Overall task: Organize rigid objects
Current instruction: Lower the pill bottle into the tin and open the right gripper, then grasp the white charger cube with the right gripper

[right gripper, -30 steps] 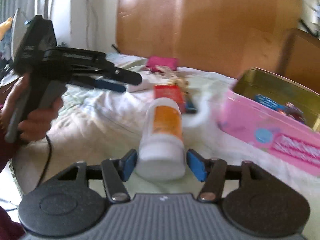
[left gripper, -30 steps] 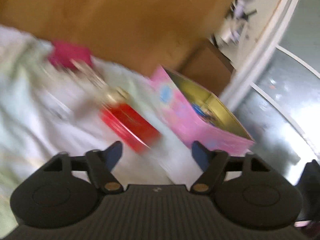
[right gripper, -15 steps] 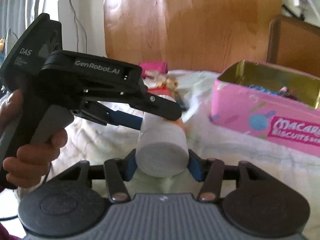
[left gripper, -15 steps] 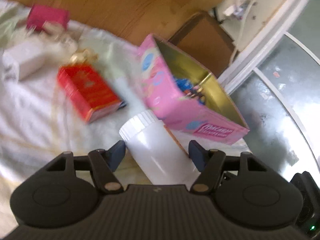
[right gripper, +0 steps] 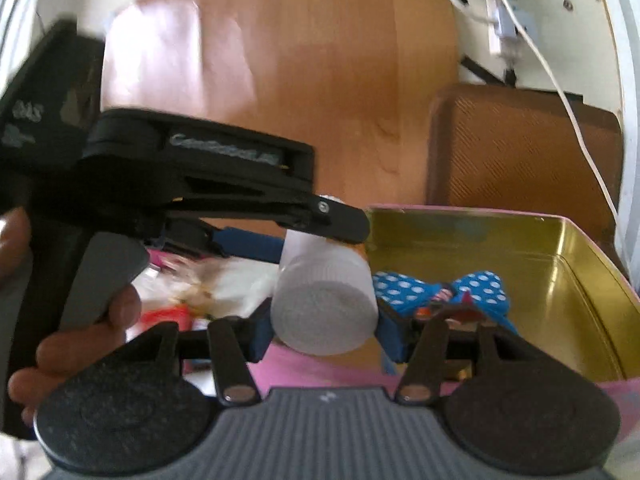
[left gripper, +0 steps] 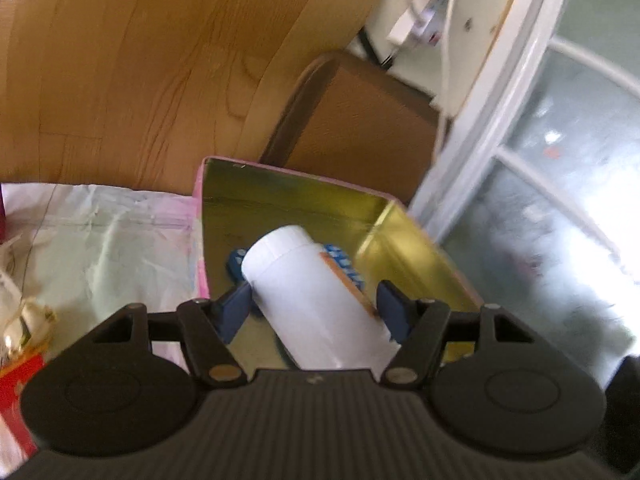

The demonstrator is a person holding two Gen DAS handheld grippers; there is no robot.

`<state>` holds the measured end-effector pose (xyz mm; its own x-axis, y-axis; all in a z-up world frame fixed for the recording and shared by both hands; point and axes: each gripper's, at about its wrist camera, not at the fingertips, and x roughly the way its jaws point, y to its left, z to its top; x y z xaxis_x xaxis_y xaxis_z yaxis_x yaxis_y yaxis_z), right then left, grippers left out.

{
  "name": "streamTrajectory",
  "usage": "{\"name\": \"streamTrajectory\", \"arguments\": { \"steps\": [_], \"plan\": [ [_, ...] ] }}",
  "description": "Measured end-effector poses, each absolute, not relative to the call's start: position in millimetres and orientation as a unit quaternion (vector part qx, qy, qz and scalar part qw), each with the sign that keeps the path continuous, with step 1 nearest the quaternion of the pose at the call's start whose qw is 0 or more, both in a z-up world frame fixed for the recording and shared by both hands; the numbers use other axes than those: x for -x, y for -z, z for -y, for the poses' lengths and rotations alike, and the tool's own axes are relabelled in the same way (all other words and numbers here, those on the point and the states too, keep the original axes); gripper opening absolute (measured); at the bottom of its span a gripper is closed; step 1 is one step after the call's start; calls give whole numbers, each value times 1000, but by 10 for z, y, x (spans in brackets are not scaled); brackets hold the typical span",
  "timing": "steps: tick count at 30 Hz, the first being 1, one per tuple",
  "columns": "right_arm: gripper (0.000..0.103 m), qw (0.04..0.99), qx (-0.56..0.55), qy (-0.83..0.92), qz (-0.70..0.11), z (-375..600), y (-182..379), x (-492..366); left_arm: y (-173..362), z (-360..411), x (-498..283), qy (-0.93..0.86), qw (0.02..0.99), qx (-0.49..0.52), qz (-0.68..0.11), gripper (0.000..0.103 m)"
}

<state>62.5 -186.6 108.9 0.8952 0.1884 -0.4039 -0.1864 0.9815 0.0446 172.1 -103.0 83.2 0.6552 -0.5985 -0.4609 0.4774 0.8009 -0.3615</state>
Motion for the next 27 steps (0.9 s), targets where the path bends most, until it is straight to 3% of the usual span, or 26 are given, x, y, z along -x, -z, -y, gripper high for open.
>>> {"name": "streamTrajectory", "arguments": {
  "steps": [7,15,22,27],
  "plan": [
    [60,977,-31,-60,-201,2009,-988,-644,-744,1117,-1676,279,913,61,-291,71],
    [55,984,-79,-102,-122,1948,-1300,-144,-1019,-169,-1001,239,948,99,-186,71],
    [53,943,2,-264,-201,905,-1119,-488,-402,-1581,-970,11,966,133,-220,70],
    [59,917,64,-311,-240,127,-906,-844,-94,-2006,-990,-33,953,189,-235,70]
  ]
}}
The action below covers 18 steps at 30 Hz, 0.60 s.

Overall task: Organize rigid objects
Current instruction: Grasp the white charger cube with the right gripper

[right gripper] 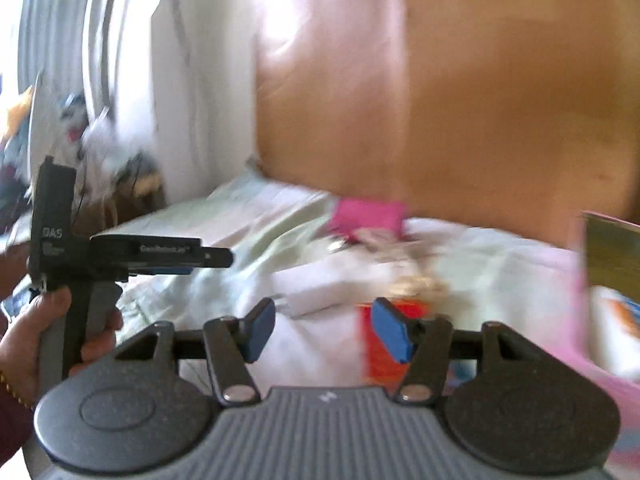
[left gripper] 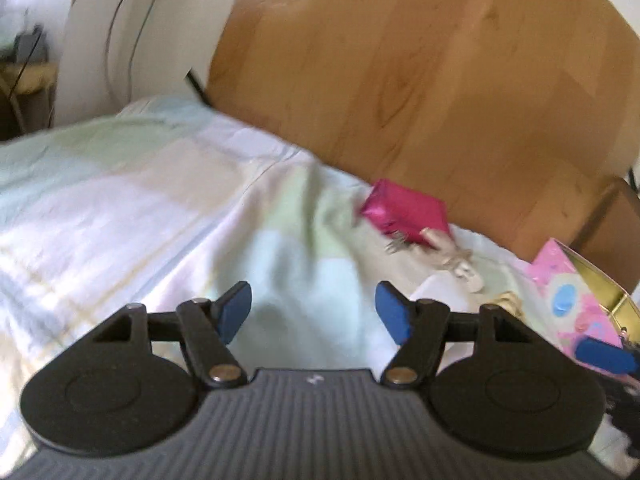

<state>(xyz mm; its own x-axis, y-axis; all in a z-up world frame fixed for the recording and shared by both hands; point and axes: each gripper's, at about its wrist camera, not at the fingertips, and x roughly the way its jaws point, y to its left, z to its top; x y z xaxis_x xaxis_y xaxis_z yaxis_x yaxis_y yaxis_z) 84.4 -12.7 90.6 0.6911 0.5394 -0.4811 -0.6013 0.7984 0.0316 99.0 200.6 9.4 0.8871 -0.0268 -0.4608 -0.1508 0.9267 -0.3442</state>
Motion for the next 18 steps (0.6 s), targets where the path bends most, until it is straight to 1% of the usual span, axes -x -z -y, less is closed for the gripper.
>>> {"name": "streamTrajectory", "arguments": {
  "steps": [2,4,8,10,15,18],
  "plan": [
    [63,913,90,-310,-250,-119,-862,-1026,-108,-2027,-1004,-16,956,195,-220,70],
    [66,907,106,-312,-264,-289,-776,-1208,-106,-2030,-1048,-10,955,195,-223,70],
    [67,894,95,-317,-301,-473,-642,-1482,-86,-2078,-1093,-1,952,209,-224,70],
    [63,888,80,-319,-322,-491,-598,-1552,-59,-2047,-1165,2,950,216,-227,70],
    [62,887,83,-321,-321,-455,-638,-1176,-44,-2069,-1110,15,949,218,-228,70],
    [61,886,85,-330,-314,-161,-642,-812,-33,-2053,-1097,26,950,211,-227,70]
  ]
}}
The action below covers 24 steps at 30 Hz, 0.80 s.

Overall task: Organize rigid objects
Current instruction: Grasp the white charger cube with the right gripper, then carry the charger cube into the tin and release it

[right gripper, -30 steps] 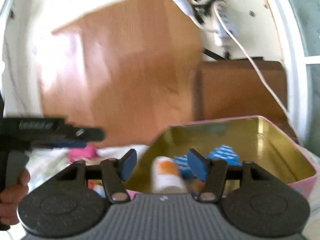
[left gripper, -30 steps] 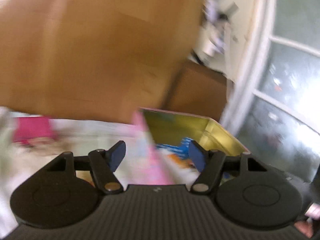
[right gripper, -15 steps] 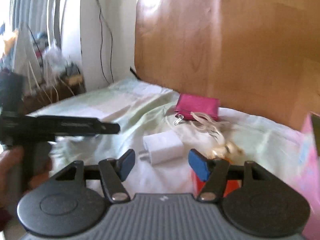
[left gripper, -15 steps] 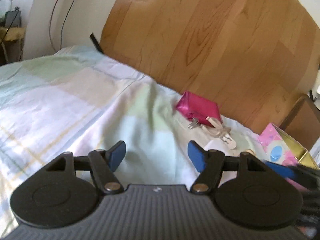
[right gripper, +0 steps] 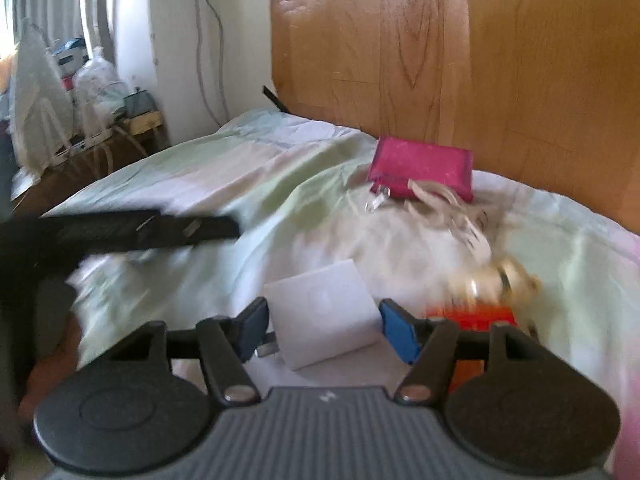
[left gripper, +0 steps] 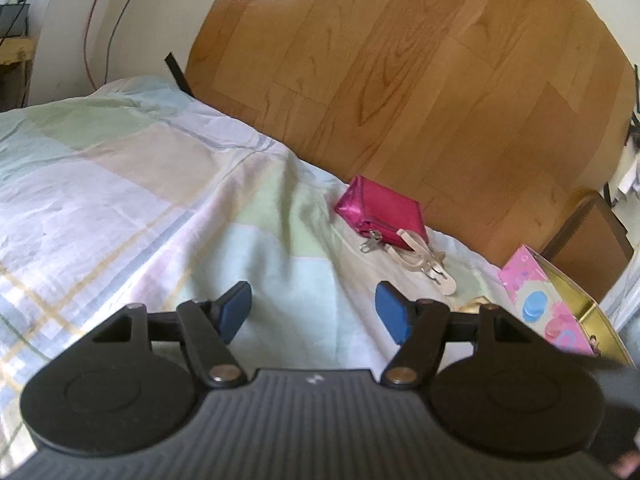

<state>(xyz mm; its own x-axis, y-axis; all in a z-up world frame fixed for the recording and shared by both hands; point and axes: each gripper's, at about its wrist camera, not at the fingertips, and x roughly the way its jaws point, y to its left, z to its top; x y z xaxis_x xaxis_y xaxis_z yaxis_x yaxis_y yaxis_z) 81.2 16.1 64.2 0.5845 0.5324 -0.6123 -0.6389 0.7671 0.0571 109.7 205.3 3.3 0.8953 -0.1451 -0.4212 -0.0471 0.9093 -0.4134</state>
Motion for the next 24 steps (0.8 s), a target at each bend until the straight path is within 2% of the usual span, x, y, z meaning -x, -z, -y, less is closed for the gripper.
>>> {"name": "streamTrajectory", "arguments": {
  "steps": [7,12,15,17,22,24],
  "plan": [
    [61,915,82,-269,-287,982,-617,112,-81,-1665,-1070,120,949,153,-249,70],
    [62,937,50,-183,-292,1617,-481,310,-208,-851,-921,258,917,135,-272,70],
    [64,941,30,-175,-289,1763,-476,407,-257,-272,-885,329,891,109,-293,70],
    [78,944,24,-174,-278,1786,-460,488,-245,21,-887,361,873,93,-314,70],
    [79,943,49,-184,-274,1753,-343,567,-122,391,-892,392,842,75,-363,70],
    [73,941,56,-182,-278,1716,-305,561,-39,446,-904,392,835,64,-381,70]
  ]
}}
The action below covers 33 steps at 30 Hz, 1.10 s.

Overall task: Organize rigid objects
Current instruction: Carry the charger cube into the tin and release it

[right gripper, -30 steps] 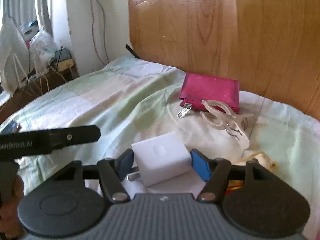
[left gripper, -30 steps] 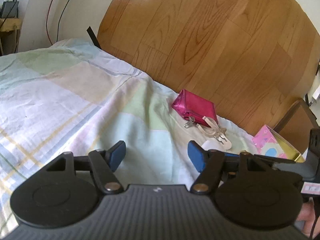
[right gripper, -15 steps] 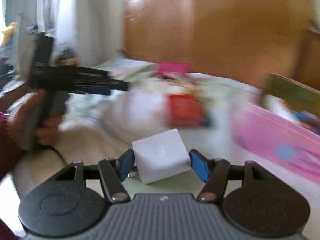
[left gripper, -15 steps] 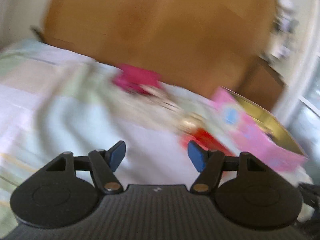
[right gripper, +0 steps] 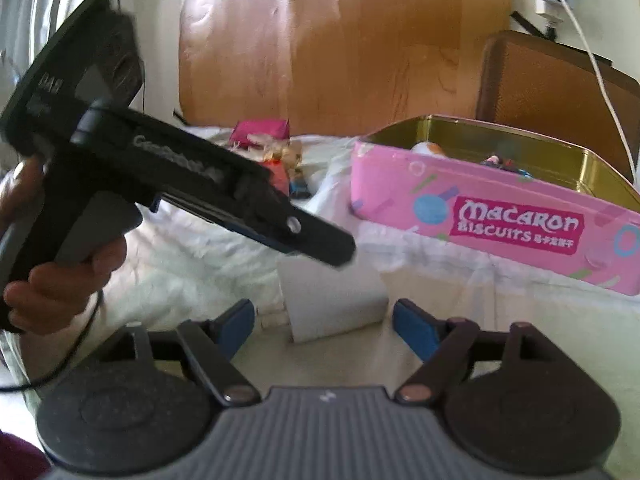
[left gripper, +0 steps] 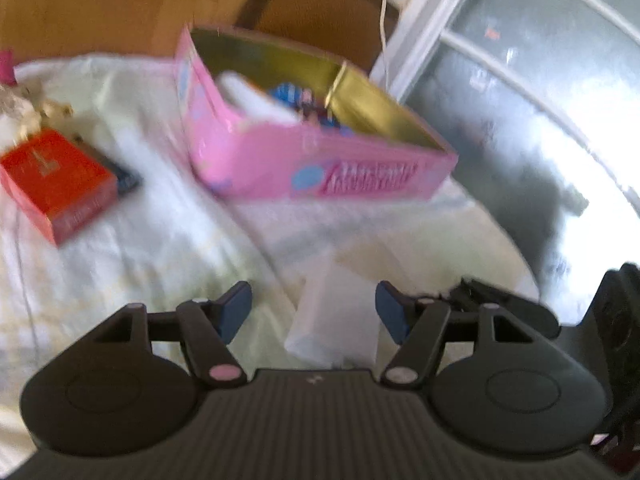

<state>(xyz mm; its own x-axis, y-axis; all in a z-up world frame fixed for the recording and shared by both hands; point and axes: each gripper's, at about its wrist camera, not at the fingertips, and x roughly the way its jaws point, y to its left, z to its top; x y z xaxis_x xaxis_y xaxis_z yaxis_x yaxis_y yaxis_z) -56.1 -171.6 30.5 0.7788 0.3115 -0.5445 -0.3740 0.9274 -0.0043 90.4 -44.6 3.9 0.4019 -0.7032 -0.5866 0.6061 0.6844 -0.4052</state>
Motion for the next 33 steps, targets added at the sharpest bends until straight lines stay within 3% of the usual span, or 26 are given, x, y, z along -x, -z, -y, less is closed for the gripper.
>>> {"name": "streamTrajectory", "arguments": {
  "steps": [3,6,7,8,14,26,33],
  "plan": [
    [72,944,49,-187,-268,1743,-302,587,-48,519,-830,409,828,54,-380,60],
    [71,953,45,-178,-239,1793,-352,620,-128,642,-813,401,835,29,-376,60],
    [37,960,48,-162,-225,1826,-392,625,-166,665,-836,397,836,28,-377,60],
    [30,965,54,-135,-219,1866,-436,585,-207,669,-869,402,834,34,-376,59],
    [29,971,-24,-107,-213,2307,-565,323,-482,976,-1039,428,836,29,-342,59],
    [29,991,-15,-40,-129,2700,-931,442,-897,1471,-1046,471,839,15,-270,59],
    [29,990,-23,-14,-137,2926,-916,-47,-853,1912,-1449,451,849,12,-275,59]
  ]
}}
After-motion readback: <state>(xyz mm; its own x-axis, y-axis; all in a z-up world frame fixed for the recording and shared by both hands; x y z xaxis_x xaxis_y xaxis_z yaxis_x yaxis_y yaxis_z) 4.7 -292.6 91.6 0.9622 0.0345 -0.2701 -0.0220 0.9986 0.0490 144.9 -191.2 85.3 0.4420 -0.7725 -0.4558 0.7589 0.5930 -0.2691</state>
